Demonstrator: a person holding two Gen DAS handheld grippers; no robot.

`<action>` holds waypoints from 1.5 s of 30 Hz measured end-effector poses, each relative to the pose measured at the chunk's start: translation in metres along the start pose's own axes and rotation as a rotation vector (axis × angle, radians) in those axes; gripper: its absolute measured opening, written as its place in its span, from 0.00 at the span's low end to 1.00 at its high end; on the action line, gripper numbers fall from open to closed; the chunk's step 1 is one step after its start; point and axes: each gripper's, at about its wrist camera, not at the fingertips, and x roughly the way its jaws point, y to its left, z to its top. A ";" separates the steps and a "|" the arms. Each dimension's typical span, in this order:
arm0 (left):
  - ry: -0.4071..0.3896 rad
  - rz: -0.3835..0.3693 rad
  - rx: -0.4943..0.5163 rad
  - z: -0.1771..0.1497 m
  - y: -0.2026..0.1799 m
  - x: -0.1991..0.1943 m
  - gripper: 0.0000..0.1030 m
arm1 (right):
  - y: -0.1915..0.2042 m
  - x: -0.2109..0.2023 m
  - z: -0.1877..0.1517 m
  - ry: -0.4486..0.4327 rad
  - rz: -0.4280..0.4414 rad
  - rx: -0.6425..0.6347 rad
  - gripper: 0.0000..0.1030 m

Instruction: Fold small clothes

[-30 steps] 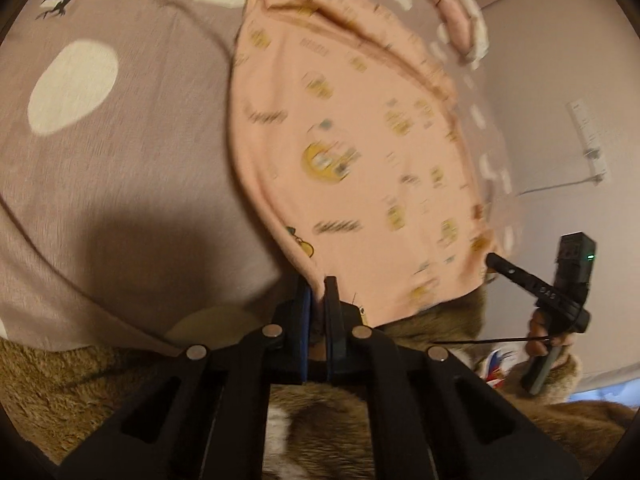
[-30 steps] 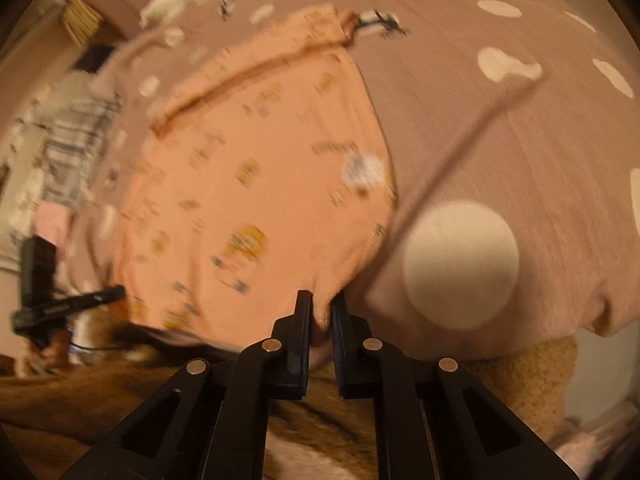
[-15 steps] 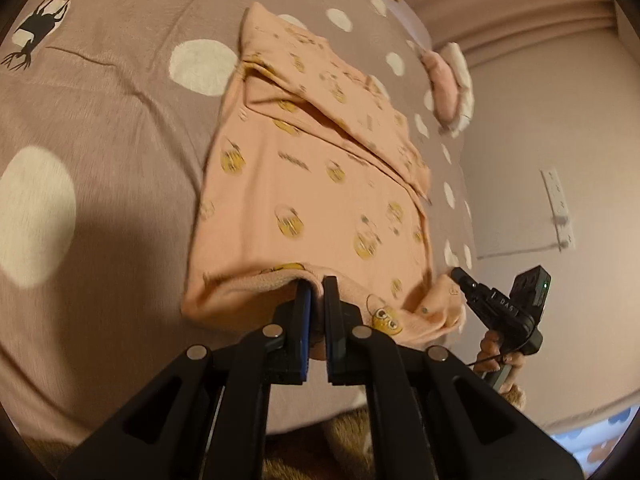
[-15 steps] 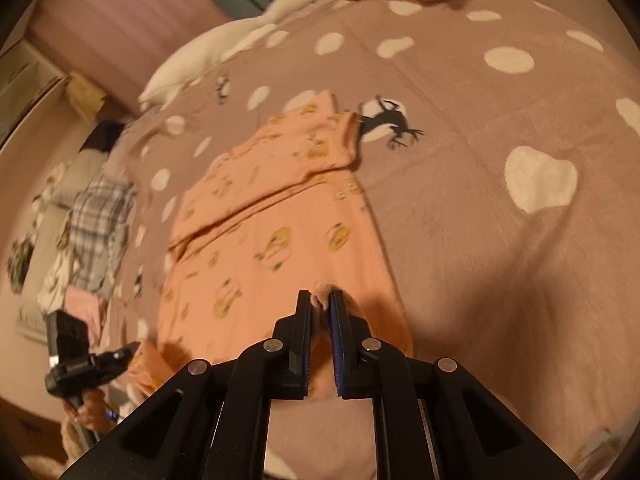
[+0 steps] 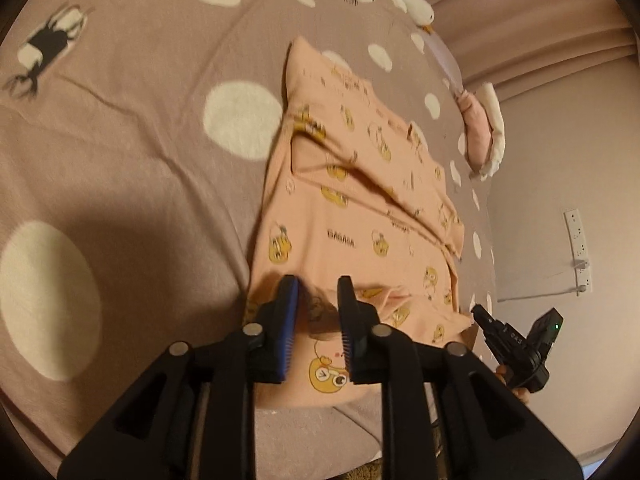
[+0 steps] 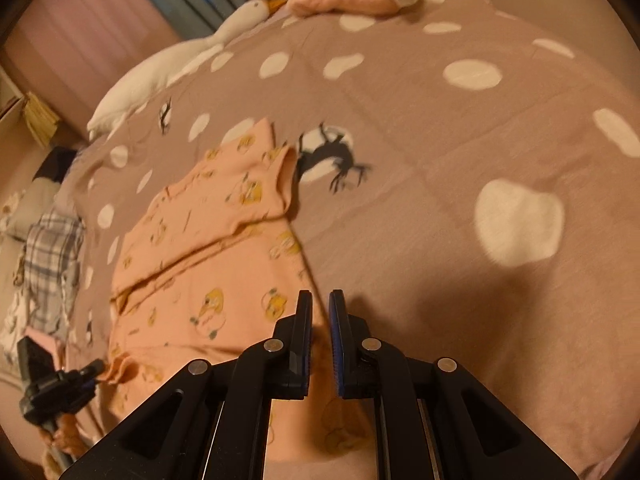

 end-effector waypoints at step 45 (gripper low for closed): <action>-0.053 0.304 0.395 0.002 -0.046 0.045 0.28 | 0.028 0.004 -0.017 -0.028 -0.080 -0.210 0.04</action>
